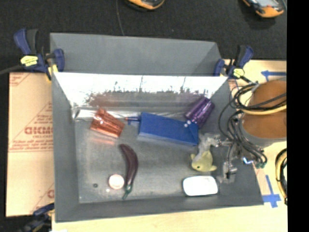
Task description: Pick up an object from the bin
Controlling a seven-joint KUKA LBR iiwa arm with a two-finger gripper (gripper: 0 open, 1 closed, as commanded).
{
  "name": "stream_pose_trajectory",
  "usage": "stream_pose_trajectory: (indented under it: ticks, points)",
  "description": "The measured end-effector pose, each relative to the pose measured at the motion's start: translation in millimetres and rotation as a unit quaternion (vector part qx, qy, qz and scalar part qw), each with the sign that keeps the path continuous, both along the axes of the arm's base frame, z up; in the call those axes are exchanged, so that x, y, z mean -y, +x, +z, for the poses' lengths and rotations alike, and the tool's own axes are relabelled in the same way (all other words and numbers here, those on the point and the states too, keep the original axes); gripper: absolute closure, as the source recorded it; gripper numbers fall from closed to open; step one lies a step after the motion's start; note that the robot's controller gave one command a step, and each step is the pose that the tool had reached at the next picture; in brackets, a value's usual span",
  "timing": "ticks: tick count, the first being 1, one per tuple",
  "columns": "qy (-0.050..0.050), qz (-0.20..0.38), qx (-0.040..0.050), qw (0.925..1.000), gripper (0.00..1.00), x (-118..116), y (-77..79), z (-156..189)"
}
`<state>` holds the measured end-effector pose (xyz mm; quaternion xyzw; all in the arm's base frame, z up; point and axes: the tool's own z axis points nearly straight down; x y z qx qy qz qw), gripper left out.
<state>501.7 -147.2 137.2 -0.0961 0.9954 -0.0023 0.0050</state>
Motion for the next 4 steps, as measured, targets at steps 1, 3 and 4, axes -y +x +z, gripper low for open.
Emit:
stream_pose_trajectory:
  ticks: [1, 3, 4]
  points:
    - [0.003, -0.028, -0.0029, 0.9996, 0.0, 6, 17.7, -3]
    - [0.003, -0.119, 0.0065, 0.9928, 1.0, 2, 31.0, -65]
    - [0.003, -0.119, 0.0066, 0.9928, 1.0, 2, 31.0, -65]
